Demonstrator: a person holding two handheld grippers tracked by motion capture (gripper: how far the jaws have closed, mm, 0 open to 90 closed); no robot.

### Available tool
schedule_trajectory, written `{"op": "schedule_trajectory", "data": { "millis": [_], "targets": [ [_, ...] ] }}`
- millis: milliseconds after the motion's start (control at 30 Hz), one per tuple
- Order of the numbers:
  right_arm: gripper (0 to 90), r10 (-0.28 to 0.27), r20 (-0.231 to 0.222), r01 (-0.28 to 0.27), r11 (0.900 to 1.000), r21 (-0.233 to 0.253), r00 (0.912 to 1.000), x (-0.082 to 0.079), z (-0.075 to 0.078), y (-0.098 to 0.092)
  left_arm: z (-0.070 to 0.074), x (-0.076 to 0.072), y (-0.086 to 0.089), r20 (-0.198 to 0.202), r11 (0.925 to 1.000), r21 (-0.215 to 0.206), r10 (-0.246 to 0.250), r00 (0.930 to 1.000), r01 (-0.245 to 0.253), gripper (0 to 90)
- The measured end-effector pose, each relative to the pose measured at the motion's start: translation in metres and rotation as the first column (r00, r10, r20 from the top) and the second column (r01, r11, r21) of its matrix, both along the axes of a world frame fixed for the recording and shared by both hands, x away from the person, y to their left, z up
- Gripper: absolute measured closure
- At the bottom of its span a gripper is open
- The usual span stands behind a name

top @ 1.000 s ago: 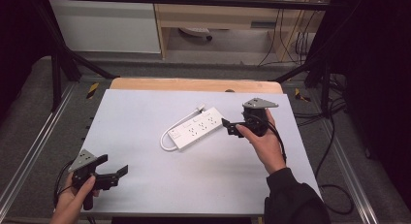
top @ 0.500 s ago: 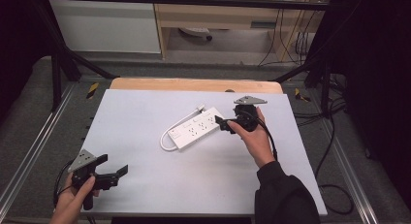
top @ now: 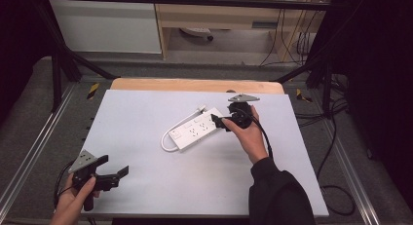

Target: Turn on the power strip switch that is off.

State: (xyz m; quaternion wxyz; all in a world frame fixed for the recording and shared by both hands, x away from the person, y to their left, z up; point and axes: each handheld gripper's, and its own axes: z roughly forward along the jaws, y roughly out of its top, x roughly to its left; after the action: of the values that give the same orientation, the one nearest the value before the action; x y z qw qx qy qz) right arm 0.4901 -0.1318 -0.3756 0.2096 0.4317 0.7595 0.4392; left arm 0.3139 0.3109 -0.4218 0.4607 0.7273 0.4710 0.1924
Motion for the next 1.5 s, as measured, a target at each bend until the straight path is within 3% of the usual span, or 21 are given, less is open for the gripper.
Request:
{"op": "schedule_trajectory", "data": {
  "millis": [933, 1300, 1500],
  "targets": [
    [20.0, 0.063, -0.047, -0.065, 0.997, -0.031, 0.9969, 0.015, -0.026, 0.037, 0.000, 0.000, 0.000, 0.003, 1.0000, 0.007, 0.003, 1.0000, -0.003, 6.8],
    [45.9, 0.084, -0.075, -0.085, 0.996, -0.016, 0.9936, 0.021, -0.039, 0.044, 0.000, 0.000, 0.000, 0.003, 1.0000, 0.006, 0.002, 1.0000, -0.002, 6.8],
    [54.1, 0.092, -0.082, -0.093, 0.996, -0.011, 0.9924, 0.022, -0.043, 0.047, 0.000, 0.000, 0.000, 0.004, 1.0000, 0.006, 0.002, 1.0000, -0.002, 6.9]
  ]
}}
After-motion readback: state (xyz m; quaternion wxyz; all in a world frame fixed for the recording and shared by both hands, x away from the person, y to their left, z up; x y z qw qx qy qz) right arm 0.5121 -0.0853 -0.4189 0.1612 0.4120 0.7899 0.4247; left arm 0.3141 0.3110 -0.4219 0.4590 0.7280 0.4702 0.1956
